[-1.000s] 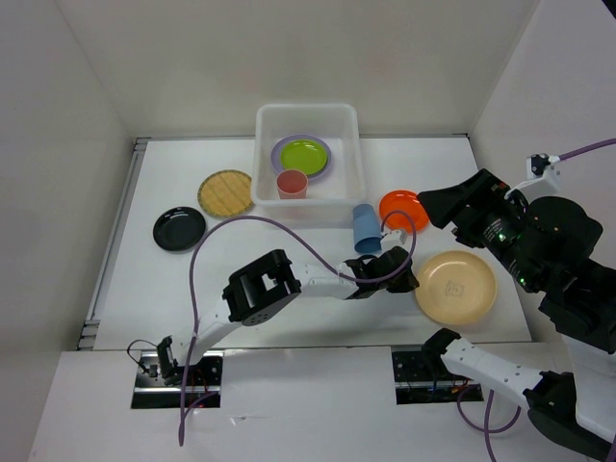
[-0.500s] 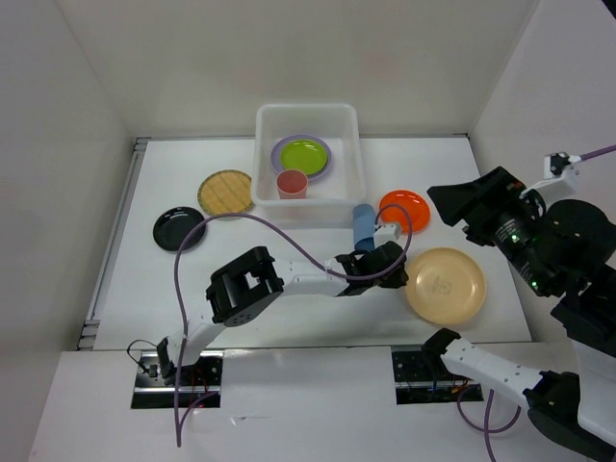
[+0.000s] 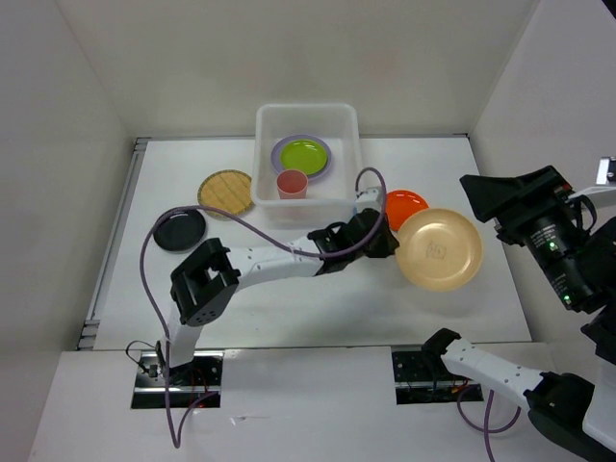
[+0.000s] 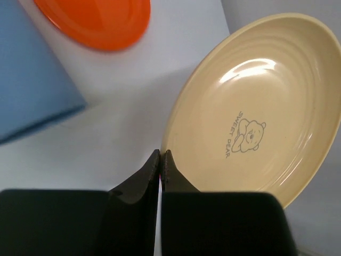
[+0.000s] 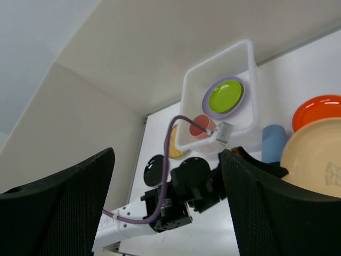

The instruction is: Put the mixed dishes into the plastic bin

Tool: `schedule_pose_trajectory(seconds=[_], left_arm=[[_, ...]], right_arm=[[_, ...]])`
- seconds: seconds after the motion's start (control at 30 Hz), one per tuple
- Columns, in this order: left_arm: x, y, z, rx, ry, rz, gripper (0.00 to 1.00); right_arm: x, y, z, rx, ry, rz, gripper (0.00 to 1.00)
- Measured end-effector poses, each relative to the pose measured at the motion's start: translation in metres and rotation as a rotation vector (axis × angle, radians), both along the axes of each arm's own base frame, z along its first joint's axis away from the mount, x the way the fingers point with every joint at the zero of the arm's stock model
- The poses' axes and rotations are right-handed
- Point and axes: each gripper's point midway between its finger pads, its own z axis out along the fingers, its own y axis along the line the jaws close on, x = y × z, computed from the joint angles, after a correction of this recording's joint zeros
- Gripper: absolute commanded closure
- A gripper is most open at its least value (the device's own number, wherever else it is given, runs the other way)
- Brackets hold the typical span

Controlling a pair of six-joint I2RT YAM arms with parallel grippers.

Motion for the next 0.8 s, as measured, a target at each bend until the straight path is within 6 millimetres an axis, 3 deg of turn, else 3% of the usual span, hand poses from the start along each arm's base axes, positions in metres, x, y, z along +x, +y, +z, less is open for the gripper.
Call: schedule_pose_trajectory(seconds=[0.17,0.3,0.5,0.67,0.8], left_arm=[[0.057,0.057,0.046,-0.026,-0.051,0.105,1.0],[0.117,0.134,0.095,-0.047,-0.114,0.236,1.0],[0.201,0.244,0.141,-0.009,-0.175,0.403,1.0],[0.264,0.308,0.153,0.034,-0.205,0.496,1.0],[0.299,0.328,0.127,0.092,-0.17,0.515,1.0]], right_arm=[[-0.008,-0.012,0.013,0.022,-0.042,-0.029,0.15],[-0.007,-0.012,0.013,0.023,-0.046,-0.031,0.15],[0.002,-0.003,0.003,0.006,-0.025,-0.019,0.15],[0.009,0.004,-0.004,-0.008,-0.007,-0.009,0.15],[0.013,0.009,-0.007,-0.015,0.003,-0.003,0.15]])
